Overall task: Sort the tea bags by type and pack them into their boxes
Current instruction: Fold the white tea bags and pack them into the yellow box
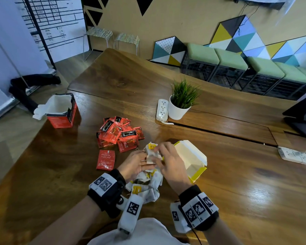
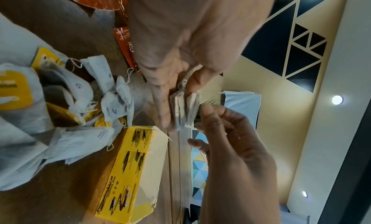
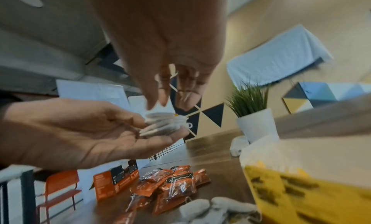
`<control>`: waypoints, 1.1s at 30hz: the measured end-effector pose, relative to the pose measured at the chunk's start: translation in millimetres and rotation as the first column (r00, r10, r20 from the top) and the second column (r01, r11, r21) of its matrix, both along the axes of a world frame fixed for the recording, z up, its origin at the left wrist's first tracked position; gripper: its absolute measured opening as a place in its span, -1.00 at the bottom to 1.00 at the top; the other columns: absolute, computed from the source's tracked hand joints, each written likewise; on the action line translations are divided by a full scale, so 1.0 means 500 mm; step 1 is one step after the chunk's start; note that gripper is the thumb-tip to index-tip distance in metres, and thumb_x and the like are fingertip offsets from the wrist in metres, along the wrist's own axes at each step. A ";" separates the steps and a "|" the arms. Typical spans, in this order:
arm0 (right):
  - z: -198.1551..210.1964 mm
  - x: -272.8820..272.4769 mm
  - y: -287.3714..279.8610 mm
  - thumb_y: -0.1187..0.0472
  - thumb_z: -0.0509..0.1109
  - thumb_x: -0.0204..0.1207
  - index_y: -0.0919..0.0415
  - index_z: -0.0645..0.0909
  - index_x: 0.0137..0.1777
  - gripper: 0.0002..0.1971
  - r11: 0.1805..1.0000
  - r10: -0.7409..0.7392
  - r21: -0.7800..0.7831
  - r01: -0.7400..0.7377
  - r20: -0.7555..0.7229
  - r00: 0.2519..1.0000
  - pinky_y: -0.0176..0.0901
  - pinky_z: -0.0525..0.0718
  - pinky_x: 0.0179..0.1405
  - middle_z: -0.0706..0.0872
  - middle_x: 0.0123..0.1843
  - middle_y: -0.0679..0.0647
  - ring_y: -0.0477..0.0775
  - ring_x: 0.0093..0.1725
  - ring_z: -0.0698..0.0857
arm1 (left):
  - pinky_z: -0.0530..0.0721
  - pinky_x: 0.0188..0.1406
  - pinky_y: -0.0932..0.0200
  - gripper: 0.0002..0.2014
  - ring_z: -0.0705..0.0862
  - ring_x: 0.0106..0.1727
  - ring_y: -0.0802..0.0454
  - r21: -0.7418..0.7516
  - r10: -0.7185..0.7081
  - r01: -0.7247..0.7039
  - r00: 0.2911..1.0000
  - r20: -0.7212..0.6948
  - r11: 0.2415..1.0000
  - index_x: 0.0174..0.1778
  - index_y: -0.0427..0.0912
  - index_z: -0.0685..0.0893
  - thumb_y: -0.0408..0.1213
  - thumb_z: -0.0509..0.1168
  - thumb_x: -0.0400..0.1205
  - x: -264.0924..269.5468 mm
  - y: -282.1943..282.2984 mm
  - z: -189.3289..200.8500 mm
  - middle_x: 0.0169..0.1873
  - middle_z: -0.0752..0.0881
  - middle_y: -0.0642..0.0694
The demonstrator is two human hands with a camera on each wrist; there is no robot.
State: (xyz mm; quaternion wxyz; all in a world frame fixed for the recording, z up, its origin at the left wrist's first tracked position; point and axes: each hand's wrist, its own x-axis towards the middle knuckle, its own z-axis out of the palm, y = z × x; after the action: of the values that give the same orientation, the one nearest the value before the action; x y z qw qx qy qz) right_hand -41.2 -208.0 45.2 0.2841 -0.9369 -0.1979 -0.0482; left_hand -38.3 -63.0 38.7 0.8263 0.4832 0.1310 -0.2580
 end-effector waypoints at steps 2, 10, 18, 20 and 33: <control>0.000 -0.002 0.001 -0.01 0.21 0.49 0.19 0.53 0.10 -0.68 0.981 0.137 -0.139 -0.132 0.033 0.990 -0.21 0.48 -0.21 0.55 0.04 0.09 -0.04 0.04 0.38 | 0.79 -0.25 0.19 -0.77 0.78 -0.23 -0.01 0.015 0.030 -0.030 0.999 -0.035 0.999 -0.02 -0.37 0.61 -0.42 0.03 0.71 0.009 -0.002 0.003 -0.13 0.71 -0.29; -0.004 0.009 -0.001 0.29 0.46 0.40 0.19 0.54 -0.13 -0.86 0.977 0.161 -0.163 -0.135 0.163 0.973 -0.25 0.53 -0.47 0.60 -0.18 0.05 -0.08 -0.10 0.40 | 0.77 -0.20 0.11 -0.70 0.70 -0.04 -0.14 0.040 0.055 -0.050 0.989 -0.136 0.998 0.02 -0.24 0.60 -0.11 0.06 0.73 0.017 -0.005 0.012 -0.05 0.70 -0.28; 0.003 0.018 -0.007 0.33 0.41 0.44 0.27 0.58 -0.05 -0.88 0.976 0.178 -0.134 -0.172 0.036 0.983 -0.23 0.45 -0.17 0.62 -0.08 0.14 -0.05 -0.03 0.39 | 0.77 -0.19 0.09 -0.66 0.72 -0.06 -0.15 0.027 0.059 -0.056 0.987 -0.149 0.998 0.03 -0.24 0.56 -0.02 0.08 0.69 0.014 -0.009 0.018 -0.07 0.70 -0.29; 0.010 0.022 -0.010 0.35 0.43 0.43 0.28 0.60 -0.08 -0.90 0.990 0.140 -0.034 -0.140 0.002 0.990 -0.31 0.40 -0.15 0.62 -0.11 0.11 -0.06 -0.08 0.46 | 0.77 -0.17 0.09 -0.66 0.74 -0.10 -0.15 0.021 0.054 -0.051 0.987 -0.152 0.998 0.02 -0.23 0.58 -0.01 0.08 0.69 0.014 -0.007 0.017 -0.08 0.71 -0.30; 0.014 0.031 -0.009 0.39 0.39 0.44 0.26 0.58 -0.12 -0.93 0.988 0.154 0.017 -0.153 -0.085 0.984 -0.03 0.58 -0.09 0.52 -0.16 -0.05 0.00 -0.09 0.52 | 0.74 0.02 0.08 -0.73 0.73 0.01 -0.17 -0.023 -0.045 0.043 0.996 -0.079 0.999 0.07 -0.36 0.60 -0.24 0.08 0.73 0.010 -0.002 0.013 -0.02 0.71 -0.35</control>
State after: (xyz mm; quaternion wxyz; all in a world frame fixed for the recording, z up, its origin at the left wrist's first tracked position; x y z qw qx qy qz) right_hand -25.7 -212.5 52.3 0.3003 -0.9185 -0.2569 0.0132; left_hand -33.2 -63.8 45.3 0.8198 0.4663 0.1503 -0.2965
